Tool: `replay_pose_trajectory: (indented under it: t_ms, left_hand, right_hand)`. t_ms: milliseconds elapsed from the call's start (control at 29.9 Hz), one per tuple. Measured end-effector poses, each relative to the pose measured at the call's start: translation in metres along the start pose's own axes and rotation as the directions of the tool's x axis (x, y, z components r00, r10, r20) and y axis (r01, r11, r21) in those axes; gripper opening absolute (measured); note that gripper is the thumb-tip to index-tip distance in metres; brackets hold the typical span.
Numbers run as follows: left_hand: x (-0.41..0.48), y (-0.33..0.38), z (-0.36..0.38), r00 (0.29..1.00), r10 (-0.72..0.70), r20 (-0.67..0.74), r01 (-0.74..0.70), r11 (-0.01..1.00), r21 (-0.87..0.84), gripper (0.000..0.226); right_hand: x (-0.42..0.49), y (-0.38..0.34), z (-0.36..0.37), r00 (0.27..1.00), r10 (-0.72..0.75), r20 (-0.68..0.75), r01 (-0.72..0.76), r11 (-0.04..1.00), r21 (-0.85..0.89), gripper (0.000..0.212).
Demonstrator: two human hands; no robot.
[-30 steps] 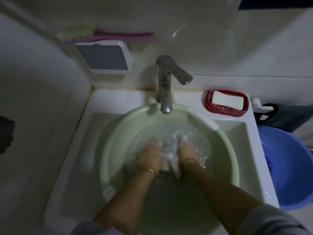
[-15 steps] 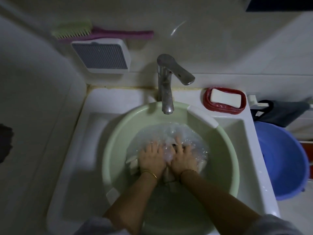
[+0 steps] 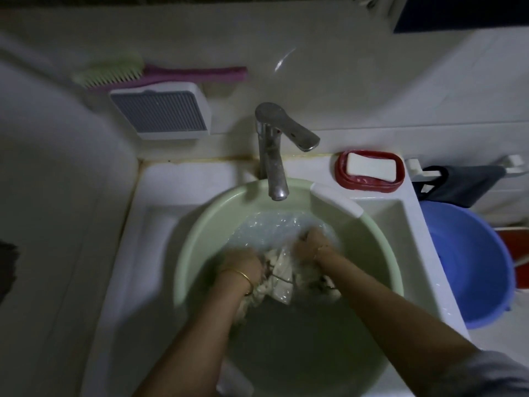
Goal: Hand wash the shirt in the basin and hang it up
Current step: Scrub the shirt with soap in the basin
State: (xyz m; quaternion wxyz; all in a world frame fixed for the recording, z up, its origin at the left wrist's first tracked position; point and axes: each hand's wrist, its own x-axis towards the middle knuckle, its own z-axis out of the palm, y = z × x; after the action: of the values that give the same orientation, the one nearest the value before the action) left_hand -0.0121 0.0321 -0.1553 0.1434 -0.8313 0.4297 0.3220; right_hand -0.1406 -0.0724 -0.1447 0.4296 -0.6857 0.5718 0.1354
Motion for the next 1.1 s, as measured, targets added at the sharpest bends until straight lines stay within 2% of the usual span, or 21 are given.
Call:
replay_pose_trajectory:
  t_ms: [33, 67, 100, 134, 167, 200, 234, 267, 368, 434, 535, 635, 702, 769, 835, 902, 936, 969, 1036, 1069, 1103]
  left_hand:
    - [-0.007, -0.001, -0.01, 0.999, 0.031, -0.044, -0.03, 0.999, 0.044, 0.038]
    - [-0.012, -0.002, -0.016, 0.991, 0.024, -0.134, -0.028, 0.999, -0.026, 0.04]
    - [-0.018, -0.001, -0.025, 0.972, 0.084, -0.22, -0.105, 0.991, -0.084, 0.042]
    - [-0.027, 0.002, -0.032, 0.96, 0.142, -0.242, -0.208, 0.94, -0.271, 0.047]
    - [-0.041, 0.007, -0.041, 0.957, 0.229, -0.176, -0.287, 0.826, -0.485, 0.058]
    - [-0.051, 0.012, -0.045, 0.941, 0.332, -0.071, -0.296, 0.698, -0.652, 0.071]
    - [-0.058, 0.016, -0.048, 0.903, 0.43, 0.002, -0.31, 0.653, -0.691, 0.081]
    - [-0.062, 0.018, -0.047, 0.878, 0.478, 0.029, -0.348, 0.678, -0.647, 0.088]
    - [-0.066, 0.02, -0.037, 0.883, 0.448, -0.141, -0.437, 0.672, -0.598, 0.091]
    - [-0.066, 0.019, -0.035, 0.893, 0.416, -0.17, -0.419, 0.636, -0.648, 0.076]
    - [-0.064, 0.009, -0.039, 0.883, 0.456, -0.11, -0.401, 0.611, -0.683, 0.051]
    - [-0.066, -0.001, -0.046, 0.881, 0.439, -0.177, -0.381, 0.433, -0.817, 0.028]
    - [-0.058, -0.009, -0.051, 0.912, 0.303, -0.278, -0.375, 0.34, -0.862, 0.018]
    - [-0.044, -0.014, -0.049, 0.932, 0.089, -0.35, -0.356, 0.402, -0.844, 0.024]
    - [-0.033, -0.006, -0.038, 0.923, -0.008, -0.384, -0.297, 0.62, -0.727, 0.044]
    - [-0.024, 0.016, -0.014, 0.937, 0.078, -0.341, -0.208, 0.908, -0.364, 0.06]
    - [-0.027, 0.024, 0.0, 0.937, 0.138, -0.321, -0.197, 0.968, -0.158, 0.06]
    - [-0.026, 0.027, 0.011, 0.932, 0.17, -0.32, -0.196, 0.979, -0.05, 0.058]
    - [-0.015, 0.021, 0.018, 0.933, 0.154, -0.327, -0.154, 0.988, 0.024, 0.051]
    - [-0.008, 0.013, 0.016, 0.933, 0.129, -0.336, -0.127, 0.992, 0.026, 0.048]
    - [-0.006, 0.011, 0.014, 0.928, 0.089, -0.361, -0.111, 0.993, -0.04, 0.045]
  right_hand:
    - [-0.005, -0.002, -0.008, 0.998, -0.002, 0.059, -0.007, 0.987, 0.158, 0.047]
    - [-0.013, -0.004, -0.017, 0.991, -0.025, 0.129, -0.015, 0.954, 0.299, 0.057]
    - [-0.023, -0.004, -0.023, 0.975, -0.074, 0.208, -0.012, 0.923, 0.385, 0.065]
    - [-0.032, -0.002, -0.03, 0.956, -0.133, 0.26, -0.003, 0.885, 0.465, 0.064]
    - [-0.041, 0.003, -0.032, 0.931, -0.205, 0.303, -0.013, 0.81, 0.587, 0.05]
    - [-0.052, 0.003, -0.036, 0.904, -0.273, 0.328, -0.025, 0.734, 0.679, 0.035]
    - [-0.058, 0.004, -0.039, 0.874, -0.339, 0.347, -0.048, 0.651, 0.757, 0.031]
    - [-0.066, 0.005, -0.043, 0.852, -0.381, 0.359, -0.07, 0.596, 0.8, 0.035]
    - [-0.076, 0.013, -0.054, 0.82, -0.425, 0.383, -0.117, 0.531, 0.839, 0.047]
    - [-0.082, 0.013, -0.061, 0.847, -0.412, 0.335, -0.049, 0.567, 0.822, 0.039]
    - [-0.079, 0.018, -0.073, 0.926, -0.338, 0.166, 0.138, 0.716, 0.684, 0.033]
    - [-0.079, 0.02, -0.078, 0.958, -0.286, -0.032, 0.279, 0.895, 0.349, 0.041]
    - [-0.074, 0.016, -0.075, 0.941, -0.261, -0.216, 0.275, 0.961, 0.038, 0.029]
    - [-0.062, 0.014, -0.065, 0.906, -0.269, -0.326, 0.215, 0.958, -0.192, 0.011]
    - [-0.051, 0.013, -0.032, 0.947, -0.204, -0.249, 0.14, 0.958, -0.251, 0.028]
    - [-0.039, 0.006, 0.019, 0.982, -0.111, -0.156, 0.068, 0.964, -0.258, 0.059]
    - [-0.039, 0.006, 0.039, 0.981, -0.099, -0.169, 0.054, 0.967, -0.25, 0.066]
    - [-0.04, 0.009, 0.053, 0.974, -0.13, -0.183, 0.077, 0.959, -0.272, 0.068]
    - [-0.03, 0.025, 0.06, 0.94, -0.219, -0.261, 0.13, 0.939, -0.319, 0.066]
    - [-0.023, 0.031, 0.056, 0.943, -0.16, -0.29, 0.075, 0.956, -0.282, 0.064]
    - [-0.024, 0.03, 0.053, 0.954, -0.042, -0.298, 0.007, 0.993, -0.117, 0.057]
